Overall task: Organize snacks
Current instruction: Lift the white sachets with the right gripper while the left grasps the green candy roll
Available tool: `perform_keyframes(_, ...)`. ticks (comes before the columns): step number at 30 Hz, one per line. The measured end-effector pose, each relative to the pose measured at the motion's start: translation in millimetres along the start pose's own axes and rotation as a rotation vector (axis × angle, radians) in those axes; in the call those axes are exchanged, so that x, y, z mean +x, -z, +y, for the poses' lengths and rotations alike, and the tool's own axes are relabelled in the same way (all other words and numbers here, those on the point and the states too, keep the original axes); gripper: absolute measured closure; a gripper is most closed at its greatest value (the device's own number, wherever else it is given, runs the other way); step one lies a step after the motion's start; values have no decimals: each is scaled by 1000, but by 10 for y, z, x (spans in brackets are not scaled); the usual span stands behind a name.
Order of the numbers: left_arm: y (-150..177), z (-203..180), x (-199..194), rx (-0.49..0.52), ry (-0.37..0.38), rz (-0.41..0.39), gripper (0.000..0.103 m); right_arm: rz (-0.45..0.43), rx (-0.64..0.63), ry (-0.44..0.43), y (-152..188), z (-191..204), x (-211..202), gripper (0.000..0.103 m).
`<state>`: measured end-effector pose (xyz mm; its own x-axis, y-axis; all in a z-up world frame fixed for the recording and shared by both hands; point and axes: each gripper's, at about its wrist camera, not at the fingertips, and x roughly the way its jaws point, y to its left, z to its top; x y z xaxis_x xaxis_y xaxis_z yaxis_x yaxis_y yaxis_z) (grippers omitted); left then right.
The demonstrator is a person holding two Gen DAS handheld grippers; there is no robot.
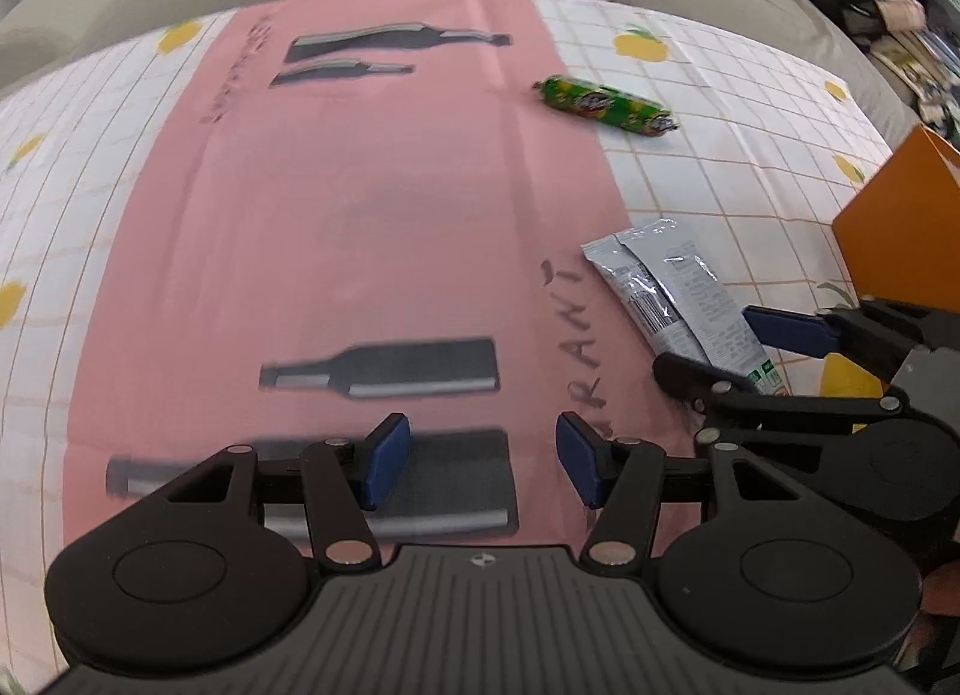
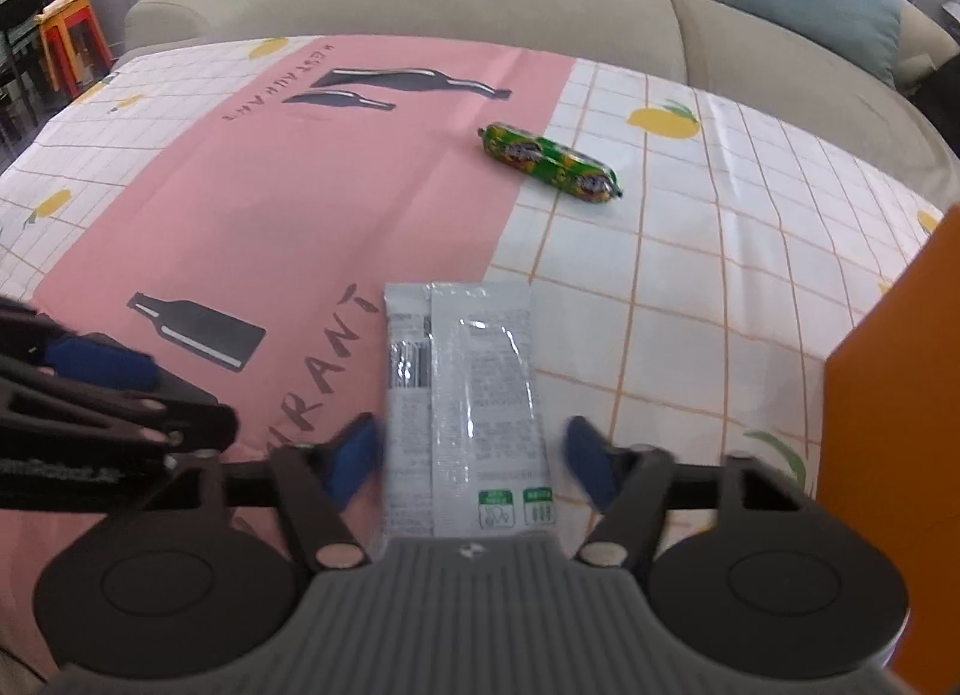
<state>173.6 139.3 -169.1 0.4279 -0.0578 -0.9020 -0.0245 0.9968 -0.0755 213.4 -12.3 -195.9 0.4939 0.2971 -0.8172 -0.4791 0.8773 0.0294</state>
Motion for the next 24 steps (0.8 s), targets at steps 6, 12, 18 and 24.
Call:
perform_keyframes(6, -188, -114, 58, 118, 15, -45, 37, 18, 31, 9, -93, -72, 7, 56)
perform_keyframes(12, -503, -260, 177, 295, 46, -125, 37, 19, 115, 110, -174, -345, 16, 57)
perform_keyframes(18, -933, -444, 365, 484, 74, -221, 37, 47, 225, 173, -345, -669, 165, 57)
perform_keyframes(24, -1176, -726, 593, 735, 40, -239, 37, 43, 283, 181, -466, -794, 263, 56)
